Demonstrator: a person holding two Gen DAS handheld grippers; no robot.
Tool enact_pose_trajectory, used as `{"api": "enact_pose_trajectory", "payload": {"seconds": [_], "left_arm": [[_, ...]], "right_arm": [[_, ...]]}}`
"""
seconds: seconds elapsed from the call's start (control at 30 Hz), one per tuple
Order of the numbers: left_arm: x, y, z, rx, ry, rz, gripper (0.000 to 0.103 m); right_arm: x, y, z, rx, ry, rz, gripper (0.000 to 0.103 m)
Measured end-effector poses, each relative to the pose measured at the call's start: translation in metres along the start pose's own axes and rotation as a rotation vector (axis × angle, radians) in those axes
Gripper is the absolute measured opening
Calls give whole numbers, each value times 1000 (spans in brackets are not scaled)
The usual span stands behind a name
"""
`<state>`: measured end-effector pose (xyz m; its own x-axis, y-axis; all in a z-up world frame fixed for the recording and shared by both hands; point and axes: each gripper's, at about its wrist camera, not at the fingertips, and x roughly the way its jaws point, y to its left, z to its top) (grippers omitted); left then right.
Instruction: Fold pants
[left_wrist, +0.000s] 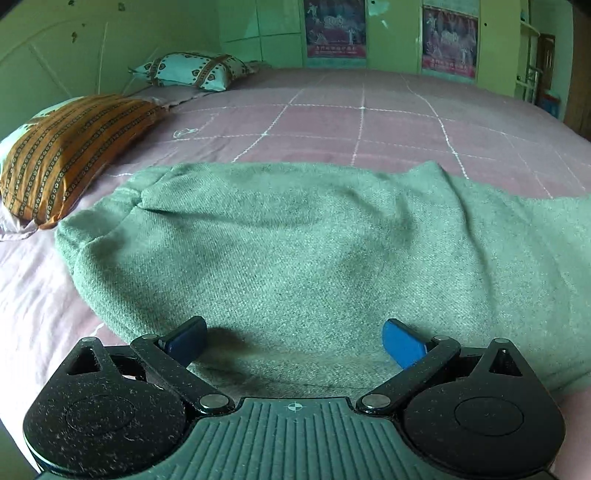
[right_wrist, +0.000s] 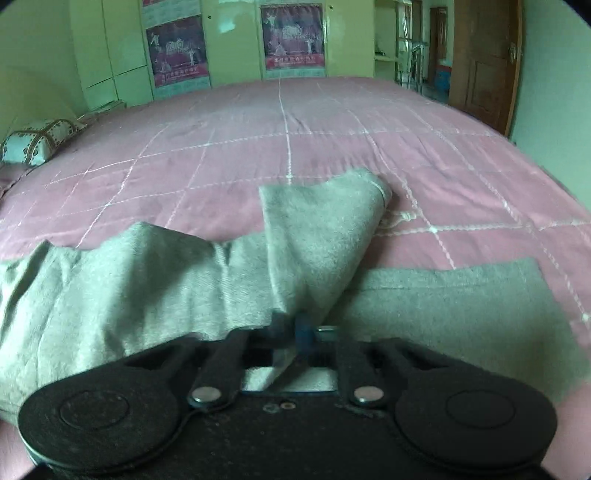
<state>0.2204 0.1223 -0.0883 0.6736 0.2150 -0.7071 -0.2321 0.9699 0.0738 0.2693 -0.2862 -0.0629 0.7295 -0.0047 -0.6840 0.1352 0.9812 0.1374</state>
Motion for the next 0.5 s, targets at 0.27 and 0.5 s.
{"api": "enact_pose_trajectory", "payload": {"seconds": [0.27,0.5], "left_arm": [[4,-1,-2,8,1,19,101],[3,2,1,11,14,18,101]], "right_arm": [[-45,-45,-72,232,27,69,0],[-64,2,-37,-98,-152,-62,22]]}}
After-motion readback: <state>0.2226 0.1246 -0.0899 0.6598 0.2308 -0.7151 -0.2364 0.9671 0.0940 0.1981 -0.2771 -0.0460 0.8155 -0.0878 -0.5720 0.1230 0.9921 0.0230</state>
